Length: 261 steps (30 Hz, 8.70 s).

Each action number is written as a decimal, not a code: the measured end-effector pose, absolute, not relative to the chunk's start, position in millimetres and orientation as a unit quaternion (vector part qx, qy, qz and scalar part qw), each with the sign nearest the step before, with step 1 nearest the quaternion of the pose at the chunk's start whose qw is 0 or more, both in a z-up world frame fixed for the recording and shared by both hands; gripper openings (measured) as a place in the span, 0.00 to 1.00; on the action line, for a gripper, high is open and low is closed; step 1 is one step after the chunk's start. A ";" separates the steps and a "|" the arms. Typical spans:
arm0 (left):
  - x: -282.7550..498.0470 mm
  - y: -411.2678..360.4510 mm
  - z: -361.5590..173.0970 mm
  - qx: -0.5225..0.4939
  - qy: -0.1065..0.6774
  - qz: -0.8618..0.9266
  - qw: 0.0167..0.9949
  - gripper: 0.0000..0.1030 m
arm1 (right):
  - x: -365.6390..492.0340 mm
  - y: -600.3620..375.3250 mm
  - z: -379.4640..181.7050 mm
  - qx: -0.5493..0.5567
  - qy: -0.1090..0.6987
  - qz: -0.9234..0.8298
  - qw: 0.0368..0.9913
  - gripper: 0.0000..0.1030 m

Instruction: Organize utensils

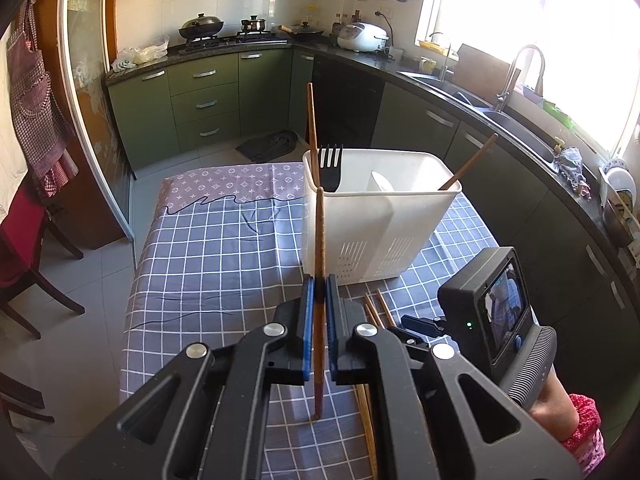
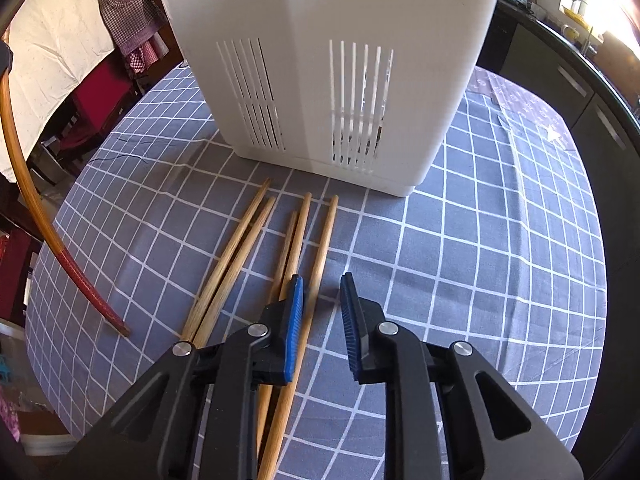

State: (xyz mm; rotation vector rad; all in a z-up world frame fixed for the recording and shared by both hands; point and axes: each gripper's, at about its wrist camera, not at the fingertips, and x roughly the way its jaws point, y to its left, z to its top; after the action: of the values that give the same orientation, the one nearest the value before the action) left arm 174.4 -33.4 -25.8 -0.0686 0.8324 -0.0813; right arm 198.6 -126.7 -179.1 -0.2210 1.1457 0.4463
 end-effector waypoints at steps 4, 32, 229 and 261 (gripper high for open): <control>174.3 -33.7 -25.7 -0.033 0.404 -0.040 0.913 0.06 | 197.9 -128.3 -178.1 -0.096 0.534 0.210 0.814 0.06; 168.5 -36.2 -18.3 -0.019 0.397 -0.042 0.917 0.06 | 142.7 -220.4 -26.4 0.029 0.326 0.216 0.920 0.06; 191.8 -33.7 -32.4 -0.039 0.433 -0.036 0.900 0.06 | 184.8 -138.0 -169.3 -0.099 0.503 0.206 0.833 0.33; 295.4 -3.9 -165.9 -0.105 0.563 0.016 0.820 0.11 | 186.5 -144.7 -172.1 -0.095 0.515 0.207 0.827 0.33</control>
State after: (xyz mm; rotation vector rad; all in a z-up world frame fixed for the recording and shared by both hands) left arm 295.4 -3.9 -165.9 -0.2233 1.1990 0.0344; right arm 186.5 -144.7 -172.1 -0.2022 1.0930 0.4395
